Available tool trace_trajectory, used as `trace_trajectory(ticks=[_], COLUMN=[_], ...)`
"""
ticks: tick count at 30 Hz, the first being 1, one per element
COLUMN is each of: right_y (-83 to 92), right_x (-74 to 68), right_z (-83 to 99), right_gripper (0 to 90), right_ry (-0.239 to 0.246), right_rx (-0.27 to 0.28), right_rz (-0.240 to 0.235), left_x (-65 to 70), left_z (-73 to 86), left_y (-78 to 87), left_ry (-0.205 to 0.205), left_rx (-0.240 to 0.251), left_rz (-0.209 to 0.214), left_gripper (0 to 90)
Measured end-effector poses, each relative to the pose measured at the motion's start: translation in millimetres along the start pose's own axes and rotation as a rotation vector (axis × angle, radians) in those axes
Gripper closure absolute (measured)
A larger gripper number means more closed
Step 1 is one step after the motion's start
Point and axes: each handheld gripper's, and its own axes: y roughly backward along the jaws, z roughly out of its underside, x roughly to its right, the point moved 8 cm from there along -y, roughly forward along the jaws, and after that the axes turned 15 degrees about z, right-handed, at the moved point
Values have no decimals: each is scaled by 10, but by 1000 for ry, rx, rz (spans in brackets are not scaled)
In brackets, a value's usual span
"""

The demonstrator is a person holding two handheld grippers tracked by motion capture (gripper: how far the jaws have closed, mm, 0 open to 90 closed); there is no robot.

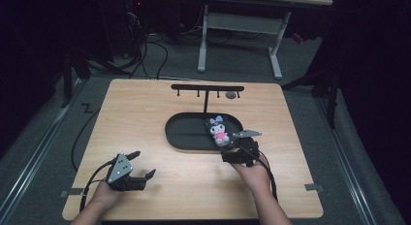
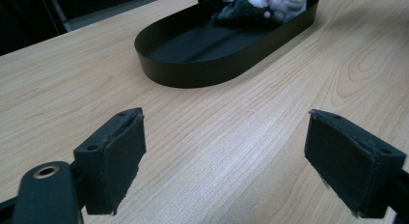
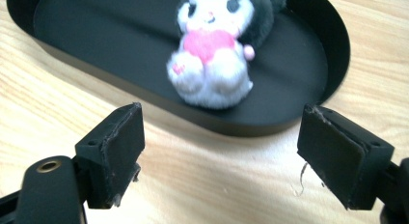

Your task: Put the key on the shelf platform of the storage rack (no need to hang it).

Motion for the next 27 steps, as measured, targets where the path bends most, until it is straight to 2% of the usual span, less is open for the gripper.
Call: trace_trajectory(ticks=[6,16,24,27], right_y=[48,171,251,243], right_x=[60,111,46,2], right_z=[163,524,766,796], right_gripper=[161,158,158,158], right_ry=[-15,-52,-64,-43], right_rx=[17,80,130,145], right_rz=[4,10,-5,-12], left_x=[1,1,6,8], left_z=[1,0,1,0], left_y=[-1,-6,-12,-12], left_ry=[0,-3,-9,-10], left_rx=[-2,-1,-9,-11], left_rz=[-1,-4,-3,2], left_gripper=[154,154,154,154])
